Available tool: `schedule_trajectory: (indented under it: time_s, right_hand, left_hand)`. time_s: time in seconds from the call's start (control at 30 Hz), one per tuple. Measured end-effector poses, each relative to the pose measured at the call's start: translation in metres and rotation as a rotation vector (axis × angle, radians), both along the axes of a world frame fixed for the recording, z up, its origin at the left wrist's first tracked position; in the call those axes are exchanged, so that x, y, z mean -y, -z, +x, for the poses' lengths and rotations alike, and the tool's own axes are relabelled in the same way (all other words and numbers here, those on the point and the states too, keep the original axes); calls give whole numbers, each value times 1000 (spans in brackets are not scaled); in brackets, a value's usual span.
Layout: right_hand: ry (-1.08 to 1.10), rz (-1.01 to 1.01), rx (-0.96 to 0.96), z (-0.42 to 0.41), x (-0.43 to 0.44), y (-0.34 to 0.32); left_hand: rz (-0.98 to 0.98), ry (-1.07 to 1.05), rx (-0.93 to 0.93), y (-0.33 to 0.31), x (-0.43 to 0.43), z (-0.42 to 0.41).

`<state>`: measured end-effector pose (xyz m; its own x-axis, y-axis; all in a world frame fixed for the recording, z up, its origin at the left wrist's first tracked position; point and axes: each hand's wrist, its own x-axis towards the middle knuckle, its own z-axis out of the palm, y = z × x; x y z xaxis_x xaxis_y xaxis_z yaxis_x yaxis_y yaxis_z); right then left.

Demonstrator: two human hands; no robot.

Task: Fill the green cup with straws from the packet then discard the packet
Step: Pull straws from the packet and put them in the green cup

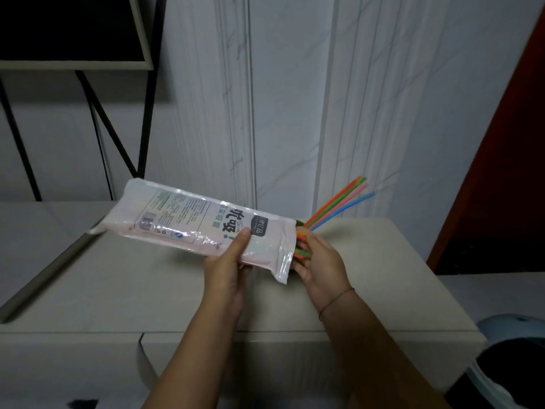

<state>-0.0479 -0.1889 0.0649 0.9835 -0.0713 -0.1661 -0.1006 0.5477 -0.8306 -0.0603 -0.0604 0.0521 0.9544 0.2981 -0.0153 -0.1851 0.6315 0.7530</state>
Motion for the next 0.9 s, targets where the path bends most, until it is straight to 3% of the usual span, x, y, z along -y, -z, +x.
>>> schedule_trajectory:
  time_s: [0.13, 0.33, 0.47, 0.6, 0.8, 0.9]
  right_hand:
    - [57, -270, 77, -2, 3, 1]
    - [4, -374, 118, 2, 14, 2]
    - [3, -443, 177, 5, 32, -4]
    - [44, -338, 198, 9, 52, -9]
    - [-112, 127, 105, 12, 38, -4]
    - [-167, 243, 74, 12, 20, 1]
  left_hand:
    - [-101, 38, -67, 4, -4, 2]
    - [-335, 129, -89, 9, -10, 6]
    - [-477, 80, -139, 11, -21, 10]
    - [-504, 11, -144, 12, -30, 13]
    - [-489, -17, -169, 13, -27, 13]
    - [-485, 5, -178, 14, -21, 12]
